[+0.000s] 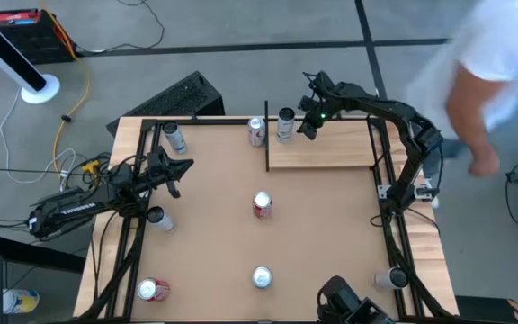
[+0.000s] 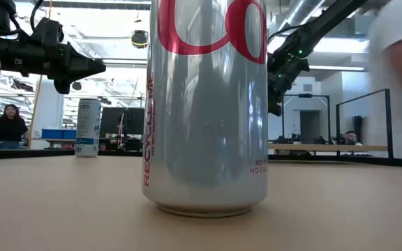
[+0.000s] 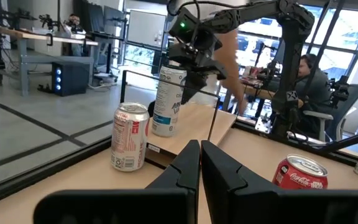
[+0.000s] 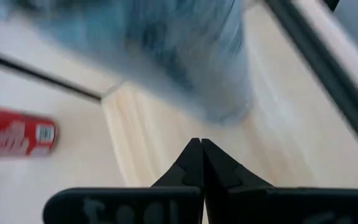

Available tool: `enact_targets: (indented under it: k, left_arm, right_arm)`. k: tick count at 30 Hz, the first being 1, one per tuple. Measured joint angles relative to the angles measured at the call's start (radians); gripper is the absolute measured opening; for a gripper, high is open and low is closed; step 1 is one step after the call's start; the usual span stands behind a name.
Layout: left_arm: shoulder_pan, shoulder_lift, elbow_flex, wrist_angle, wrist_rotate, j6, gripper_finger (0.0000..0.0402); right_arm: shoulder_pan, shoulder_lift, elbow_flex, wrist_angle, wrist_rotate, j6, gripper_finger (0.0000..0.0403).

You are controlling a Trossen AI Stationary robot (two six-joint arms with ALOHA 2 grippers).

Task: Place canned beverage on shelf
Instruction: Put the bottom blue soda can on the shelf, then put the top silver and pink soda can on the shelf

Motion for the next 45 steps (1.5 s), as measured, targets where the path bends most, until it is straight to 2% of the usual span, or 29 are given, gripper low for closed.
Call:
enact_targets:
  k: [5,13,26,31,35,41,45]
  left_arm:
    - [0.0,0.0,0.0,0.0,0.0,0.0,0.0]
    - [0.0,0.0,0.0,0.0,0.0,0.0,0.0]
    - [0.0,0.0,0.0,0.0,0.0,0.0,0.0]
    - [0.0,0.0,0.0,0.0,0.0,0.0,0.0]
    - [0.0,0.0,0.0,-0.001,0.0,-0.005,0.0]
    - [0.0,0.0,0.0,-0.007,0.0,-0.007,0.0]
    - [0.0,0.0,0.0,-0.006,0.0,-0.032,0.0]
  right_arm:
    - [0.044,-0.002,0.0,-0.062,-0.006,-0.076,0.0016]
    - [0.126,-0.002,0.0,0.016,-0.009,-0.126,0.0016]
    - [0.118,-0.002,0.0,0.128,0.0,-0.098,0.0016]
    - [0.116,-0.001,0.0,0.155,0.076,-0.077,0.0016]
    - [0.116,0.0,0.0,0.166,0.08,-0.074,0.0016]
    - [0.118,0.0,0.0,0.146,0.077,-0.046,0.0016]
    - [0.123,-0.031,-0.002,0.038,0.077,-0.06,0.0016]
